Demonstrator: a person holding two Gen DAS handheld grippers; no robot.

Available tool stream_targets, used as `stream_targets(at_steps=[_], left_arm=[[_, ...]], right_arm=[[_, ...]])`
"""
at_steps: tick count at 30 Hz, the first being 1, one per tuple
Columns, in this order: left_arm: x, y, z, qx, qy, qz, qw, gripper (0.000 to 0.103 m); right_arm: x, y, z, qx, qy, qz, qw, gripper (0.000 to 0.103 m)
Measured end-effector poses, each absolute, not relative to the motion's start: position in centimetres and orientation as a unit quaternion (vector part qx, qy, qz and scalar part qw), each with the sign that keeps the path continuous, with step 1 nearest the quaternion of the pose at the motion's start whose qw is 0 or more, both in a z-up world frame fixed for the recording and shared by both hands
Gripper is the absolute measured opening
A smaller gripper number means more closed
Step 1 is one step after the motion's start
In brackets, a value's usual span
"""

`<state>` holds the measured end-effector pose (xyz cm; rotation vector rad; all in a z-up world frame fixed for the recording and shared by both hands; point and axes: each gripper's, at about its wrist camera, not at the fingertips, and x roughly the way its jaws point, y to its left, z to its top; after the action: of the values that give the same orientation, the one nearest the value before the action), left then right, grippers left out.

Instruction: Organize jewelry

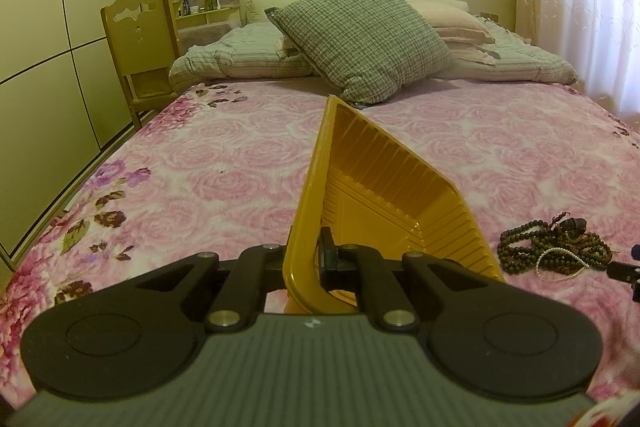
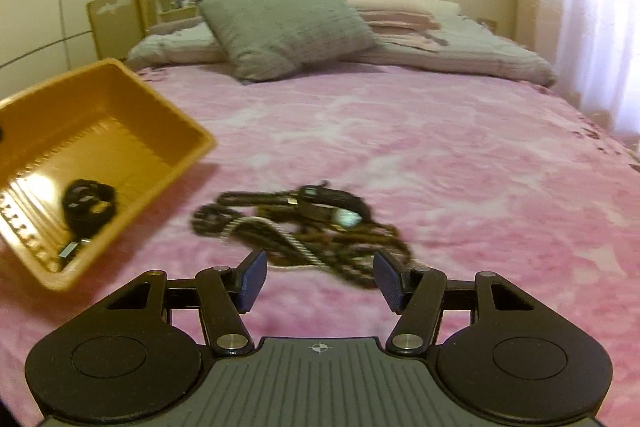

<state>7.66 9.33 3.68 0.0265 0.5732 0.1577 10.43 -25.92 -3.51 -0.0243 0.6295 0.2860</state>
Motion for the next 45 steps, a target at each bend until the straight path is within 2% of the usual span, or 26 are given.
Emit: stream_targets(at_steps=[8, 14, 16, 19, 30, 33, 34, 45], left_arm=[[7.7, 9.3, 3.7, 0.013, 0.282, 0.078, 0.956, 0.007], [7.6, 9.3, 3.7, 0.013, 0.282, 0.078, 0.956, 0.007], [7.7, 9.3, 3.7, 0.013, 0.282, 0.078, 0.956, 0.007], [7.6, 9.3, 3.7, 0.013, 0.282, 0.078, 0.956, 0.007], [7.6, 9.3, 3.7, 0.013, 0.282, 0.077, 0.956, 0.007], [7.7, 9.3, 3.7, 0.012, 0.282, 0.077, 0.956, 0.007], [7.7, 9.3, 3.7, 0.012, 0.282, 0.078, 0.956, 0.007], [7.6, 9.3, 3.7, 0.012, 0.282, 0.078, 0.956, 0.007]], right_arm=[[11.8, -28.2, -4.8, -0.019, 0.325, 0.103, 0.940, 0.057], [13.5, -28.9, -5.2, 0.005, 0.336, 0.090, 0.938, 0.041], [14.1, -29.0, -5.3, 0.012, 0.337, 0.082, 0.938, 0.031], [15.1, -29.1, -5.8, 0.014, 0.350, 0.068, 0.934, 0.024], [17.2, -28.9, -6.9, 0.020, 0.377, 0.058, 0.924, 0.021], [17.3, -29.0, -6.8, 0.032, 0.381, 0.062, 0.922, 0.008], [17.2, -28.9, -6.6, 0.033, 0.380, 0.061, 0.922, 0.006], [14.6, -29.6, -2.7, 0.006, 0.320, 0.041, 0.947, 0.006]])
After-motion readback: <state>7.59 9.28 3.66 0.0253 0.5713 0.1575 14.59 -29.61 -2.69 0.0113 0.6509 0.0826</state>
